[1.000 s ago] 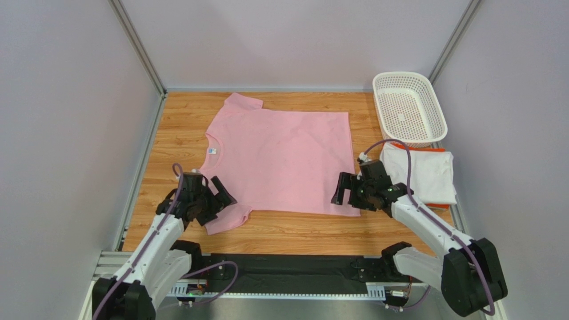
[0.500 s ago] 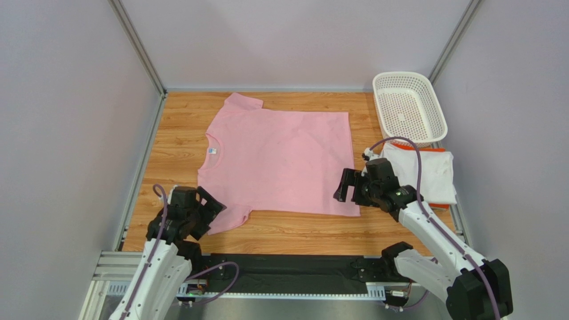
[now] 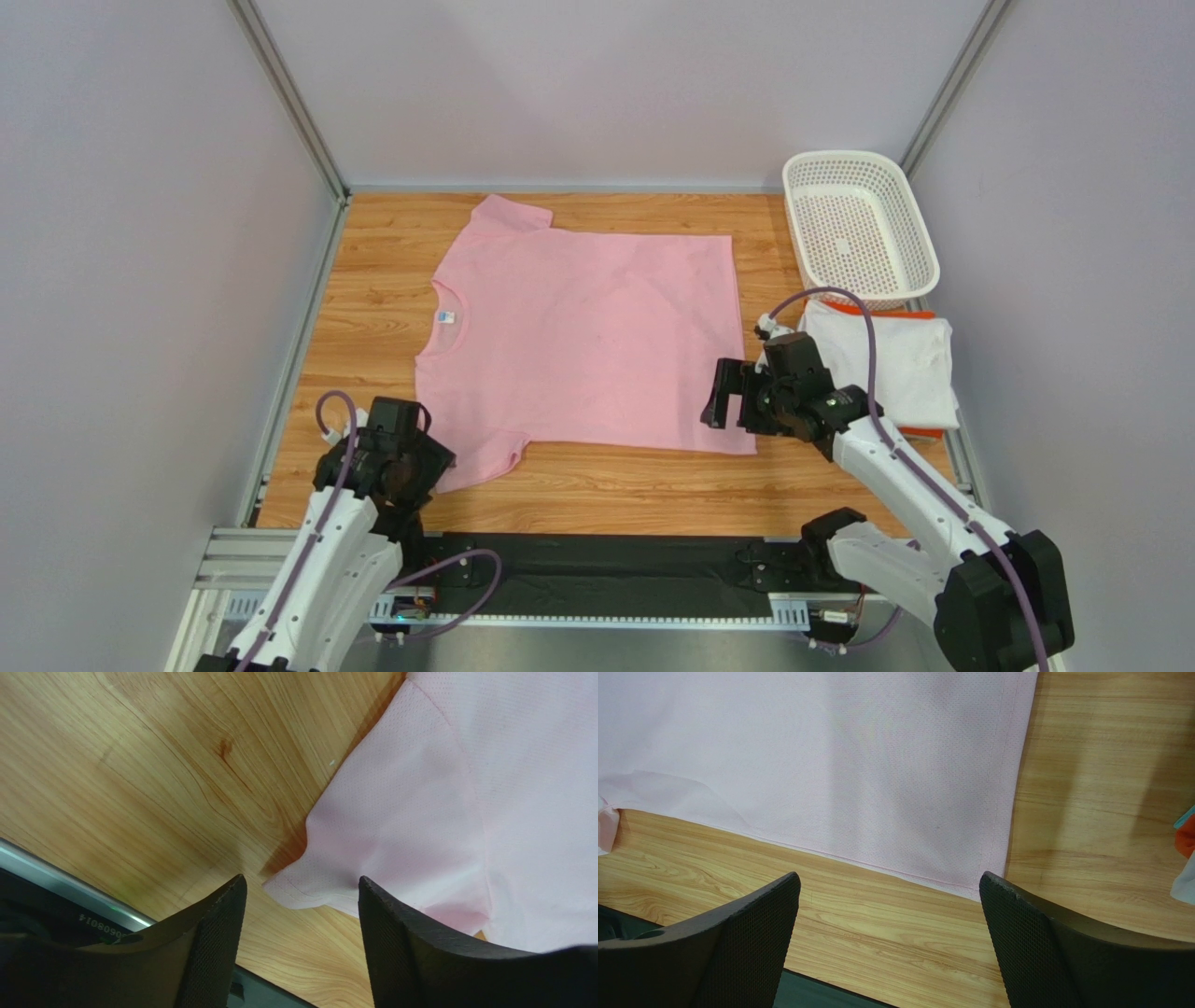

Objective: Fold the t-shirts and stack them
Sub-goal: Flatten the tshirt out

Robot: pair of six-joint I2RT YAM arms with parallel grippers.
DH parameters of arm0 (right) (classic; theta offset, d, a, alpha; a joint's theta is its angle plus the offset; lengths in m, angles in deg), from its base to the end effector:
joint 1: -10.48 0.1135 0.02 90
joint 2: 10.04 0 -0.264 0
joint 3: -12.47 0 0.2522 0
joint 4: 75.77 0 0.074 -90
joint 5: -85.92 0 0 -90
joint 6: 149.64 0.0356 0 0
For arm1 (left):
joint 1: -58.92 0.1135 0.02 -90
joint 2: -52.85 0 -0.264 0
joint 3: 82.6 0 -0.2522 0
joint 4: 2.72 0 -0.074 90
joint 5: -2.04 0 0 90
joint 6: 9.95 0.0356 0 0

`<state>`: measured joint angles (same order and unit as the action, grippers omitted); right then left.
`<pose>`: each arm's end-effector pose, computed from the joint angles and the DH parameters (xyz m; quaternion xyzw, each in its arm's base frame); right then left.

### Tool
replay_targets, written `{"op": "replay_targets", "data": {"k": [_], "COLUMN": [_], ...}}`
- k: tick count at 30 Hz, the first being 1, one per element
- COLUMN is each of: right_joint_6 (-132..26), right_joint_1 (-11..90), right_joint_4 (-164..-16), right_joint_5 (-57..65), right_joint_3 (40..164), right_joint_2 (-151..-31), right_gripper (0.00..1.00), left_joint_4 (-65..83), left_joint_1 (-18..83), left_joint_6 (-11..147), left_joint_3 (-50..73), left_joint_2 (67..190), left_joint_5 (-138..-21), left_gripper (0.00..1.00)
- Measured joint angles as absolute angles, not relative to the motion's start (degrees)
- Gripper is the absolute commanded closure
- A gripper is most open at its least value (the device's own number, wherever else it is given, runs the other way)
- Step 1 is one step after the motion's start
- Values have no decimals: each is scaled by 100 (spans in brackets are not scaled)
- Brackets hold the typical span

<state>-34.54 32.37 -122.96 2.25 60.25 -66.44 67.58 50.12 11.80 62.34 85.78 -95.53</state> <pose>0.1699 0.0725 0.2051 0.0105 0.9544 0.1654 0.2481 0.0907 -0.0093 0.1649 -0.4967 0.8446 -0.0670 0.1882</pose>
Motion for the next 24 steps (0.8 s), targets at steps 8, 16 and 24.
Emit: {"op": "replay_targets", "data": {"k": [8,16,24], "right_joint_6": [-3467,-3467,-3467], "right_joint_1": [3237,3174,3086], "right_joint_4": [-12298,-12314,-12316], "right_joint_5": [212,194,188], "right_joint_3": [6025,6025,6025], "right_joint_2": [-6707,-6714,-6736], "right_gripper": [0,0,0], "left_joint_4": [6740,6685,6460], "left_joint_1": [5012,5015,5012], "left_joint_6": [1248,1444,1897], "left_joint_3": [6234,6204,5976], "left_joint_2": [8831,9242,10042], "left_joint_5": [-9610,-9606,-9429], "left_gripper": [42,48,49]}}
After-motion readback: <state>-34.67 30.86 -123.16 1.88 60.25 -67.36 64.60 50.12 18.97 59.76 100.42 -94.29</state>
